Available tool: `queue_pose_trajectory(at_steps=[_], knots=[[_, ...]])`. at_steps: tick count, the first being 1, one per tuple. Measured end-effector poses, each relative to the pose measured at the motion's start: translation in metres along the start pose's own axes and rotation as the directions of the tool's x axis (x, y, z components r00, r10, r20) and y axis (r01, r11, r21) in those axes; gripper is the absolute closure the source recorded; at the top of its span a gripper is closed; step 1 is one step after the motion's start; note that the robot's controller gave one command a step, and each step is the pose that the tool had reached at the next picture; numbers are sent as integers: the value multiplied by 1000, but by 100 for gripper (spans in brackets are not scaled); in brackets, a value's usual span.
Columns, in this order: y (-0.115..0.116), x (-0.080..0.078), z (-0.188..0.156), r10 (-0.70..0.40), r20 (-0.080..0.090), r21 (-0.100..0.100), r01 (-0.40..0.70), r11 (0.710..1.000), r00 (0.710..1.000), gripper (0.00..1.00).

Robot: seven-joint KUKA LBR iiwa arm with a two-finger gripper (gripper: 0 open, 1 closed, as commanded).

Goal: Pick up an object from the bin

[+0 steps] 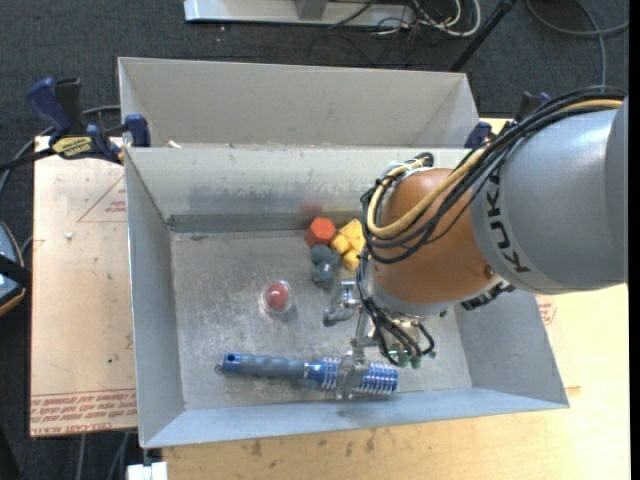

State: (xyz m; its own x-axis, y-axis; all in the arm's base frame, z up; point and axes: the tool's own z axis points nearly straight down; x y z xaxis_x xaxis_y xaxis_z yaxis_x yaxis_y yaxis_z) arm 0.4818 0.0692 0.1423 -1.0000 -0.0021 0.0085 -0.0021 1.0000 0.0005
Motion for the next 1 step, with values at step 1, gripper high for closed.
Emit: queue_pose_trajectory(at_steps=[1], knots=[[-17,-7,63,-177,22,1,177,984,984,0]])
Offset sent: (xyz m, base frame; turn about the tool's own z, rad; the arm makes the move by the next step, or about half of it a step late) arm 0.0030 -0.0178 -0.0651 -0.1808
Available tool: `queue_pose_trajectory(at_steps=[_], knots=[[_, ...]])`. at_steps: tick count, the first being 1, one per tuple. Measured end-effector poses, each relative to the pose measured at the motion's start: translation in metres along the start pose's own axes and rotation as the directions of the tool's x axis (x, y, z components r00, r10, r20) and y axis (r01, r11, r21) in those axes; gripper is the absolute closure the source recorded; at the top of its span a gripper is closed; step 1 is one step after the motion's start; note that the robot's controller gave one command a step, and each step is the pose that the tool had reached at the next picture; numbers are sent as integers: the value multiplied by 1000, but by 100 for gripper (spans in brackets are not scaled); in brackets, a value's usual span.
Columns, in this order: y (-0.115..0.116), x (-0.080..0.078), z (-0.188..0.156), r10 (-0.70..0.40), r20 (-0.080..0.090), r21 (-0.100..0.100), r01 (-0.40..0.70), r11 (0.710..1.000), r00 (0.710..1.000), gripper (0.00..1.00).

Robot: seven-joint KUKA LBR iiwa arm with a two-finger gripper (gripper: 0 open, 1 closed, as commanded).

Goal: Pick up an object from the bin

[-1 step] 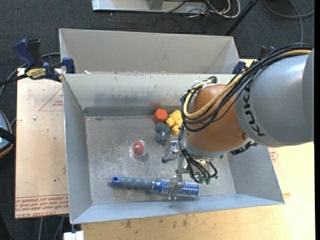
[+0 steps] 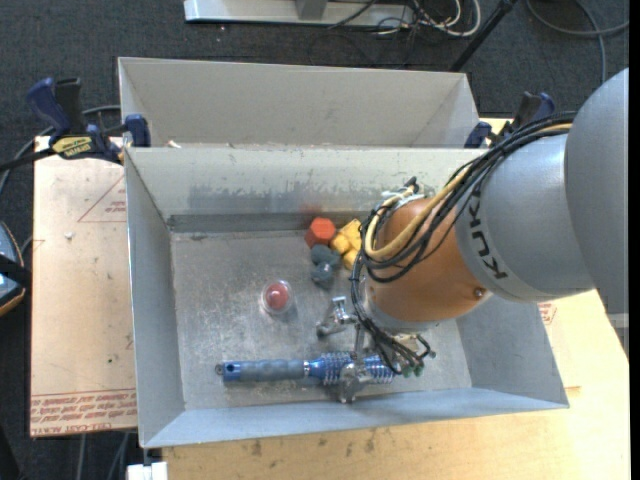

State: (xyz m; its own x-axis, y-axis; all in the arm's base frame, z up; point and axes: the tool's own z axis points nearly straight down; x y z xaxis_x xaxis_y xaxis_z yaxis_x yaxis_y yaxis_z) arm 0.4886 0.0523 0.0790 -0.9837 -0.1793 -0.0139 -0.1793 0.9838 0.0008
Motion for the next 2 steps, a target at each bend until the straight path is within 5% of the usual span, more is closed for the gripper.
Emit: queue_pose_trajectory(at_steps=[1,2], knots=[[0,0,-1,0,-3,0,0,1000,1000,100],[-2,-19,-165,-211,-5,0,211,977,977,100]])
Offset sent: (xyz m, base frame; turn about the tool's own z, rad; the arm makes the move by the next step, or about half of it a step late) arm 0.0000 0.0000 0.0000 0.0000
